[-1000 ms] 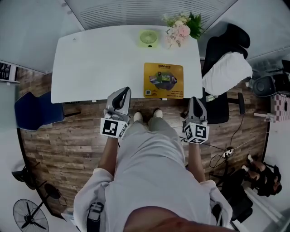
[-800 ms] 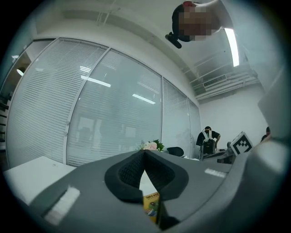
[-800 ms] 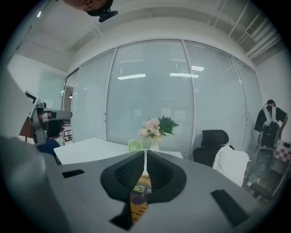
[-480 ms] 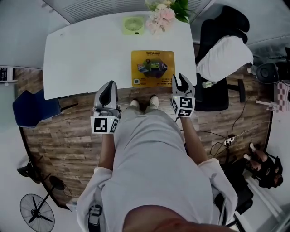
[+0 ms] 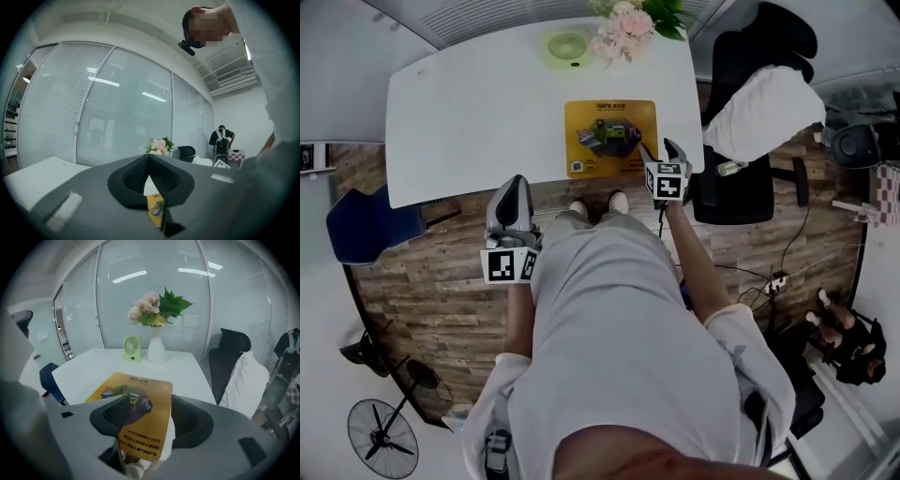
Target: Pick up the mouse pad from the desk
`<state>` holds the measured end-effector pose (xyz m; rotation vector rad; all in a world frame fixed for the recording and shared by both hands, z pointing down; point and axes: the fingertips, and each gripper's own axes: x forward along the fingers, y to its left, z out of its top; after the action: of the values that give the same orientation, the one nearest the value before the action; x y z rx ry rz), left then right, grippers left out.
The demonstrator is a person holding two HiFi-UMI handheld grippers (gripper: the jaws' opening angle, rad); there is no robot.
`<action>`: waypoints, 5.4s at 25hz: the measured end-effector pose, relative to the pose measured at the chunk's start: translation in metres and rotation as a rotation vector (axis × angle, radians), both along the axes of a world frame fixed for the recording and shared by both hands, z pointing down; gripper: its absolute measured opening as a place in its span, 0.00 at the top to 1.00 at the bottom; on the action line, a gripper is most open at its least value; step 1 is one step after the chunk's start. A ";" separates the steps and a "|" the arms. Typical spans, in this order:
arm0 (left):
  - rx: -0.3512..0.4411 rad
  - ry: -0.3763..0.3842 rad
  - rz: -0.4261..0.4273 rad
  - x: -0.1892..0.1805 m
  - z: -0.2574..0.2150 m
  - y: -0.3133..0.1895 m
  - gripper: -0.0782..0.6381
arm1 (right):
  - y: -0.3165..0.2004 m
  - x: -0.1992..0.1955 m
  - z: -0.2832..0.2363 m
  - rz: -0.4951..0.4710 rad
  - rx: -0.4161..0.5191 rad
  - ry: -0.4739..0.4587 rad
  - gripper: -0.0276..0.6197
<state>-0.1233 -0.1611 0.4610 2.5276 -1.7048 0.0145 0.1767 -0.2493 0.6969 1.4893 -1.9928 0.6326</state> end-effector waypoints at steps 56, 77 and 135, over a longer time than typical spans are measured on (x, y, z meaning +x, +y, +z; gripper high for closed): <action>-0.035 -0.013 -0.115 -0.045 0.005 0.030 0.90 | -0.023 -0.012 0.047 0.035 -0.133 -0.353 0.90; 0.022 0.003 -0.036 -0.023 -0.010 0.010 0.90 | 0.015 -0.064 -0.087 -0.184 0.182 -0.520 0.91; 0.186 -0.063 0.109 0.058 -0.127 -0.081 0.90 | 0.009 -0.049 -0.385 -0.195 0.860 -0.217 0.91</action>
<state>-0.0655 -0.2425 0.3343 2.7808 -1.6601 -0.0605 0.1281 -0.2400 0.3122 1.6775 -2.7240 -0.2084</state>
